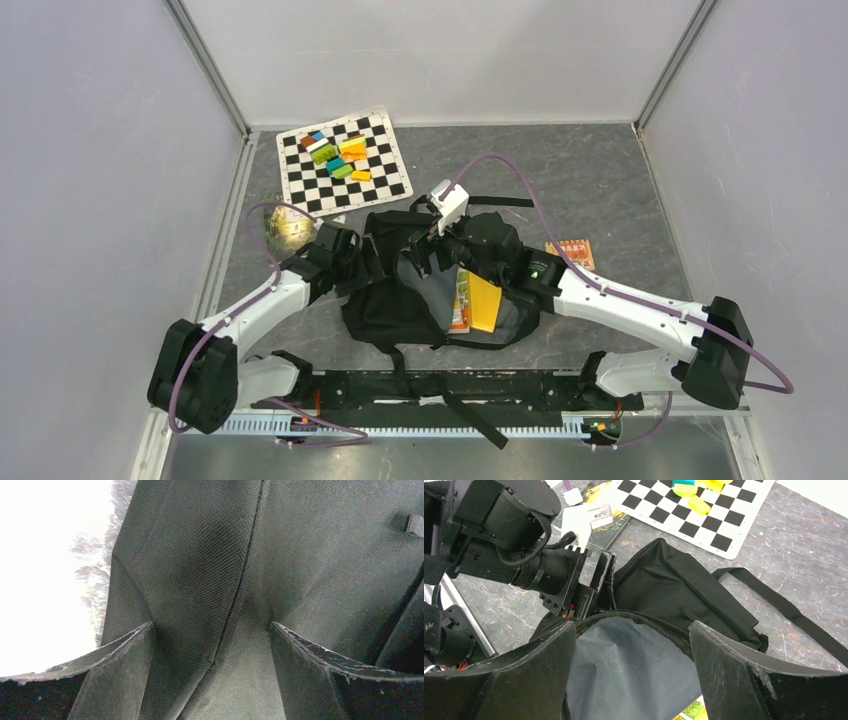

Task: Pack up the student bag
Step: Move the student bag to the center of the board, then pick up the book from the center of the board.

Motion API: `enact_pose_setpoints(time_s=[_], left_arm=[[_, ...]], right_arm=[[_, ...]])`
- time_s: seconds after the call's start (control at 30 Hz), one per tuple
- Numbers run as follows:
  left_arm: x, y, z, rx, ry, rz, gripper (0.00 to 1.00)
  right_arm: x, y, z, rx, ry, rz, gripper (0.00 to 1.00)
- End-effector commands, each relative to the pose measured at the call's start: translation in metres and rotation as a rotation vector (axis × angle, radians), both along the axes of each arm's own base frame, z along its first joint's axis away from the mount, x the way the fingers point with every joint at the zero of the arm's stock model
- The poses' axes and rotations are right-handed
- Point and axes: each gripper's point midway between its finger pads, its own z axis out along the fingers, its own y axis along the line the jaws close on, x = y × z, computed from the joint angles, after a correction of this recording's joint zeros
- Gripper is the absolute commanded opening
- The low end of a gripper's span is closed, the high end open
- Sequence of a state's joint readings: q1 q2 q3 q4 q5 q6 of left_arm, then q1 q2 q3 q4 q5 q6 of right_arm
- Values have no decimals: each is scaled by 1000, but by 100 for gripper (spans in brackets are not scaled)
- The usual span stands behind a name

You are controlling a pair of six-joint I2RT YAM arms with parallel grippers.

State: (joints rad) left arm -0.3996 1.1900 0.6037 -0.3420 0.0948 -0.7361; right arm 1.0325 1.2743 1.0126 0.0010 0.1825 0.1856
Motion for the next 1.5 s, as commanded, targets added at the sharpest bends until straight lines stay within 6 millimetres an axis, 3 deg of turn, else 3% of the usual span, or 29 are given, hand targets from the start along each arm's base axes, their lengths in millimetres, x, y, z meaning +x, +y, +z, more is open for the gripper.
enact_pose_setpoints(time_s=[0.0,0.13,0.27,0.37,0.53,0.63,0.77,0.93,1.17,1.33,1.47], left_arm=[[10,-32,21,-84,-40,21,88],[8,-54,29,-82,-57,-26,88],[8,-60,34,-84,-73,-35,89],[10,-54,38,-48,-86,-40,93],[23,-27,53,68,-107,-33,100],[38,6,67,91,-125,17,100],[62,80,90,101,-174,168,100],[89,163,101,208,-159,302,100],[130,247,78,268,-104,462,100],[137,291,47,286,-35,526,100],[135,305,19,305,26,525,100]], right_arm=[[1,-8,7,4,-28,-29,89],[3,-8,7,3,-27,-39,89],[6,-6,5,0,-23,-50,89],[7,-6,-1,-32,-9,-55,90],[17,8,-1,-60,-4,-56,91],[26,24,-2,-72,14,-57,91],[45,54,5,-58,40,-73,91],[63,115,-2,17,134,-34,88],[75,207,-38,163,317,77,88],[76,242,-77,240,426,114,85],[79,253,-111,261,480,99,80]])
